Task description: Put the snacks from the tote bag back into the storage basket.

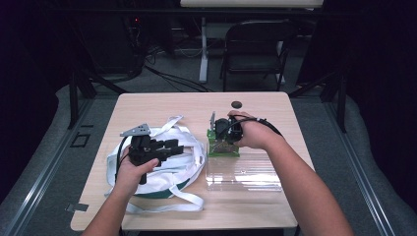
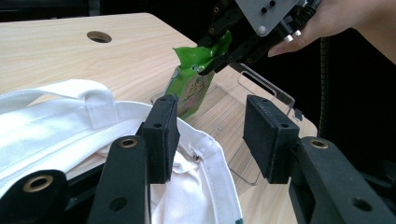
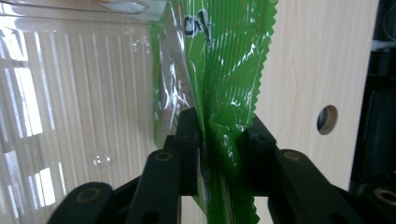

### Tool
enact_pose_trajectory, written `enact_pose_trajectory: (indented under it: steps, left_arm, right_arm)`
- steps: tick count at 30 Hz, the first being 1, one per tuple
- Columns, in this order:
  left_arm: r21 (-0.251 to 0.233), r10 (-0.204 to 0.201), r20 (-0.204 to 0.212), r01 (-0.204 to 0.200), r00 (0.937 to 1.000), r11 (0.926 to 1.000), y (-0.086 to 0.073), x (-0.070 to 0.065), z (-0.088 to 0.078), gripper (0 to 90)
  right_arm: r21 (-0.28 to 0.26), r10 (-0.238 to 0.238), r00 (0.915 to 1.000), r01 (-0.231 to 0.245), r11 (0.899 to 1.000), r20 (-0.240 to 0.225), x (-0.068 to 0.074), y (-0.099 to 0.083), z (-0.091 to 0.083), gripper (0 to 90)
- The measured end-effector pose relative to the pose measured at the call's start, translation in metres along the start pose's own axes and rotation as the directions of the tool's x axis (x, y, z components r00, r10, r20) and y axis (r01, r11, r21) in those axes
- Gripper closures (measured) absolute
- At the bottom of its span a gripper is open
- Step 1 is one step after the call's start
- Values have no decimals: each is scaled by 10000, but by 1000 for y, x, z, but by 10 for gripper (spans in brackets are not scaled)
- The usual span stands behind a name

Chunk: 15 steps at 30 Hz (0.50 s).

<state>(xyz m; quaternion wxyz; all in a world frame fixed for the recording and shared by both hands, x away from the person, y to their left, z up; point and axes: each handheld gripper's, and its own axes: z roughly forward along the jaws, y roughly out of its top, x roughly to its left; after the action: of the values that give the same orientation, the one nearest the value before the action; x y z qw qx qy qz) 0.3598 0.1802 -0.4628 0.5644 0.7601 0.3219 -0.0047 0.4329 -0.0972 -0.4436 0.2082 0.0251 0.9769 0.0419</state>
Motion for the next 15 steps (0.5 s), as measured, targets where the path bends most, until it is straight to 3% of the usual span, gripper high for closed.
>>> enact_pose_trajectory:
  steps: [10,15]
  left_arm:
    - [68,-43,-45,43,10000,10000,-1,1,0,548]
    - [68,-56,-79,57,10000,10000,-1,1,0,548]
  right_arm:
    - [78,521,9986,-522,9986,115,-3,0,0,501]
    - [-82,903,9959,-904,9959,-88,-3,-1,-1,453]
